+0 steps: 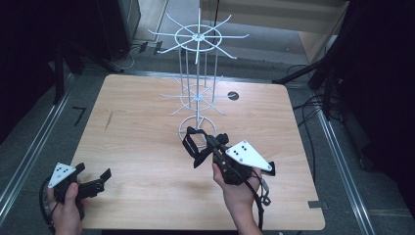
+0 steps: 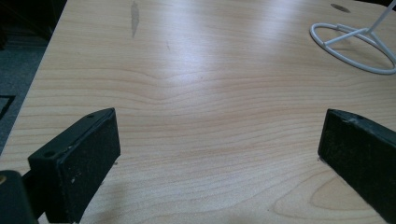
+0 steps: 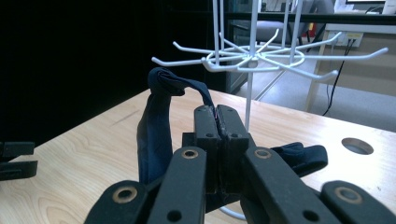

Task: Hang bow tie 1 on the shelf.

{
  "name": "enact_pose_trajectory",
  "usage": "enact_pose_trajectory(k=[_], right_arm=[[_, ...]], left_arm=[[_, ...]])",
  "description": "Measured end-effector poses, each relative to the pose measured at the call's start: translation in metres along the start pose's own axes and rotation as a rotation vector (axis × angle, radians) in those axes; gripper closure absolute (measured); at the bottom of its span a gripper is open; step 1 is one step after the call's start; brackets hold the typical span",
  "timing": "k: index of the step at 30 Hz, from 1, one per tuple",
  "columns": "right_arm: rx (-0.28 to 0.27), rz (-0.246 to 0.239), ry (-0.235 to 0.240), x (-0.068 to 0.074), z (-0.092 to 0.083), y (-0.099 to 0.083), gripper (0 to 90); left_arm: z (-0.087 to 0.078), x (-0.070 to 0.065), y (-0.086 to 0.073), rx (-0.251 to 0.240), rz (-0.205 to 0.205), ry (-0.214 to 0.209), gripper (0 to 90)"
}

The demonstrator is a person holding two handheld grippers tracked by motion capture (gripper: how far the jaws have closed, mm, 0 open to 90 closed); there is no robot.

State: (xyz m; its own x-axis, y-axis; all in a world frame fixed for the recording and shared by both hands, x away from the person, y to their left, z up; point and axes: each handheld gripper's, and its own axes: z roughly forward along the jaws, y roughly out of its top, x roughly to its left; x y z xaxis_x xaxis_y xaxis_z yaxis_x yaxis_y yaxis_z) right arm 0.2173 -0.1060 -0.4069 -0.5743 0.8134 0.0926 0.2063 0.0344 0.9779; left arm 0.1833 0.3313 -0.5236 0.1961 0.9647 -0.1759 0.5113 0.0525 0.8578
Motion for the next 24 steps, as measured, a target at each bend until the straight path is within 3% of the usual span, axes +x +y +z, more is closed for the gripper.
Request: enact_pose_trajectory(k=[14, 24], right_arm=[[-0.032, -0.003, 0.002, 0.002, 0.004, 0.02, 89.8], [-0.007, 0.022, -0.02, -0.005, 0.02, 0.024, 89.8]], left_arm=[[0.0, 0.0, 0.0, -0.001, 0.001, -0.001, 0.0], [0.0, 0.0, 0.0, -0.005, -0.002, -0.001, 0.0]])
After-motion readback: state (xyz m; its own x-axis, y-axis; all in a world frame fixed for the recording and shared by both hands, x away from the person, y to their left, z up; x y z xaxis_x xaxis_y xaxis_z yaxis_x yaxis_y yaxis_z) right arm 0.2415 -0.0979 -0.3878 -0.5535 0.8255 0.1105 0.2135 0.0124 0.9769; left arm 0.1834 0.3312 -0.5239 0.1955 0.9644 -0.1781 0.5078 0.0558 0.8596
